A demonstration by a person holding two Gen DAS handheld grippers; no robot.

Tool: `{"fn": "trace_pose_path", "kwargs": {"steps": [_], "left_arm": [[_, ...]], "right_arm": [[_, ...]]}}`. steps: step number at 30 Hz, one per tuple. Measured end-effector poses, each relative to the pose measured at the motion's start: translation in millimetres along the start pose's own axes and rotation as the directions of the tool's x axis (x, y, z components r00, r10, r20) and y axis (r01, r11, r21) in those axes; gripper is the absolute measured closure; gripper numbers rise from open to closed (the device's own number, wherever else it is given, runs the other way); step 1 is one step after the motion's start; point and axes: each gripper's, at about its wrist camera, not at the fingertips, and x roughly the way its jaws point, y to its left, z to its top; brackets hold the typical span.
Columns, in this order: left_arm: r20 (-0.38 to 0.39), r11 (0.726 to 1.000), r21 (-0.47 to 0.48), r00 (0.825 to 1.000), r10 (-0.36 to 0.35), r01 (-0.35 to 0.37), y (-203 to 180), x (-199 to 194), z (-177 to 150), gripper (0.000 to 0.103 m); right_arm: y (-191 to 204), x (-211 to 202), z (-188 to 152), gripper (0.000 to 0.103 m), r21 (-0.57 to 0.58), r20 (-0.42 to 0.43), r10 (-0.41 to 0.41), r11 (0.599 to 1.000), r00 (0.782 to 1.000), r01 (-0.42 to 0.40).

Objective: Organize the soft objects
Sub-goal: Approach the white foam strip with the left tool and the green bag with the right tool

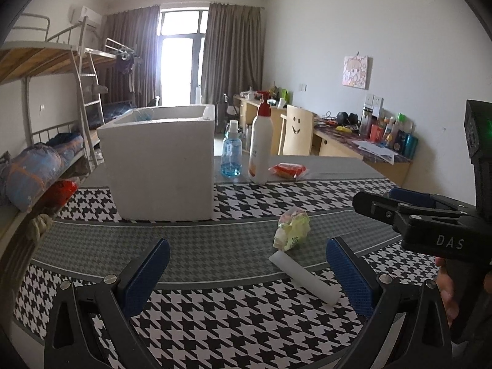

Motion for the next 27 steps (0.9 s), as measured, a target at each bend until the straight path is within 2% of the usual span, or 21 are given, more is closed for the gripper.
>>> {"fn": "trace_pose_path", "kwargs": {"steps": [12, 27], "left_arm": [[-0.067, 1.000, -0.008, 0.998, -0.012, 0.012, 3, 23, -9, 0.001], [-0.113, 1.000, -0.006, 0.994, -0.011, 0.011, 8, 41, -13, 0.001]], "right_arm": [[-2, 25, 1, 0.012, 0.004, -0.053, 0.002, 1.000, 0.999, -0.001], [-6, 52, -1, 0.012, 0.025, -0.121, 0.029, 0.999, 0.992, -0.027]]}}
